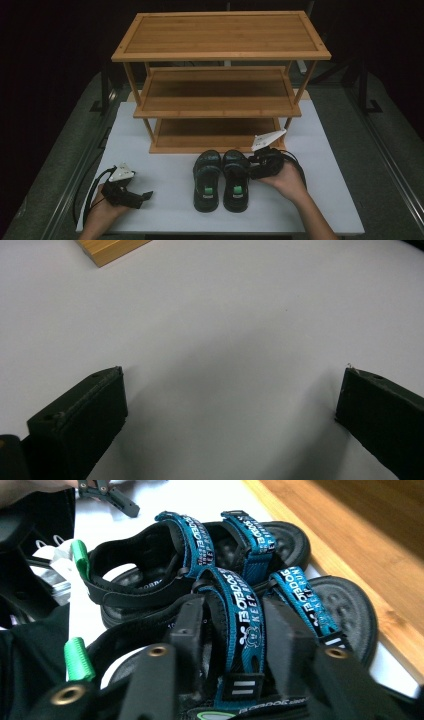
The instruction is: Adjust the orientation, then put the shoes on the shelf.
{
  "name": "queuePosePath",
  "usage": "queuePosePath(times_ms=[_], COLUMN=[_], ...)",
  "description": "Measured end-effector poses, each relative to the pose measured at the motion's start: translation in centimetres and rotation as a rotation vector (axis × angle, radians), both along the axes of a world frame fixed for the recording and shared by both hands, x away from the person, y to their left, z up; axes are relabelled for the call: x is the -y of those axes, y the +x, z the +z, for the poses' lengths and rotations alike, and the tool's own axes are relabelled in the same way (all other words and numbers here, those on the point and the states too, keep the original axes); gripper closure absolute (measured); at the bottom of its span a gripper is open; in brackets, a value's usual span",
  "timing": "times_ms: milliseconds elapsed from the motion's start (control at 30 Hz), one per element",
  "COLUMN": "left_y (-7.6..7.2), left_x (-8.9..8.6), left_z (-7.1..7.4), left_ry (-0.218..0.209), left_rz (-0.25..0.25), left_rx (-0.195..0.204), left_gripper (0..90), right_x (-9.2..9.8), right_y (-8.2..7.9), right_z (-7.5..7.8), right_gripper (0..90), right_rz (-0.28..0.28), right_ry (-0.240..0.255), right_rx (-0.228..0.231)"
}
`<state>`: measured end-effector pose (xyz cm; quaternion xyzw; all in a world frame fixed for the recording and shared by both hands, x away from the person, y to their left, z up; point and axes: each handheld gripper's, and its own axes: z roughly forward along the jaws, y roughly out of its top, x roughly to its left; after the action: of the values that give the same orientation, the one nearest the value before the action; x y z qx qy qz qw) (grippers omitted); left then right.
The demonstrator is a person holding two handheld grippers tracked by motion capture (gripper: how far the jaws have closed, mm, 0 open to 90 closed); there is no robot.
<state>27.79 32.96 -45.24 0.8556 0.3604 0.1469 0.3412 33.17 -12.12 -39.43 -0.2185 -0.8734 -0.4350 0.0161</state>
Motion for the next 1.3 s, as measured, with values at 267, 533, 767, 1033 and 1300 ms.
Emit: queuePosePath(times_ms=[267, 533, 767, 1033, 1300], left_y=[0.0, -0.1, 0.3, 1.4, 2.5], left_x=[-0.2, 1.3, 4.5, 8.2, 11.2], left_z=[0.2, 2.1, 4.4, 6.8, 7.7], left_ry=[-0.015, -0.059, -0.109, -0.15, -0.192], left_rz=[-0.007, -0.054, -0.153, -0.271, -0.36], left_rx=[-0.002, 0.029, 0.046, 0.057, 0.042], left_gripper=[0.0, 0.0, 0.0, 4.9, 15.8], right_x=[1.1, 1.3, 1.4, 1.4, 1.1], right_y=[-0.5, -0.8, -0.8, -0.9, -1.1], right_z=[0.7, 0.8, 0.7, 1.0, 0.8], right_gripper=[46.0, 43.0, 41.1, 39.0, 40.6], right_rz=[-0.045, -0.053, -0.063, -0.065, -0.053], right_ry=[0.05, 0.043, 0.041, 0.045, 0.03], right_rx=[0.031, 0.041, 0.044, 0.05, 0.048])
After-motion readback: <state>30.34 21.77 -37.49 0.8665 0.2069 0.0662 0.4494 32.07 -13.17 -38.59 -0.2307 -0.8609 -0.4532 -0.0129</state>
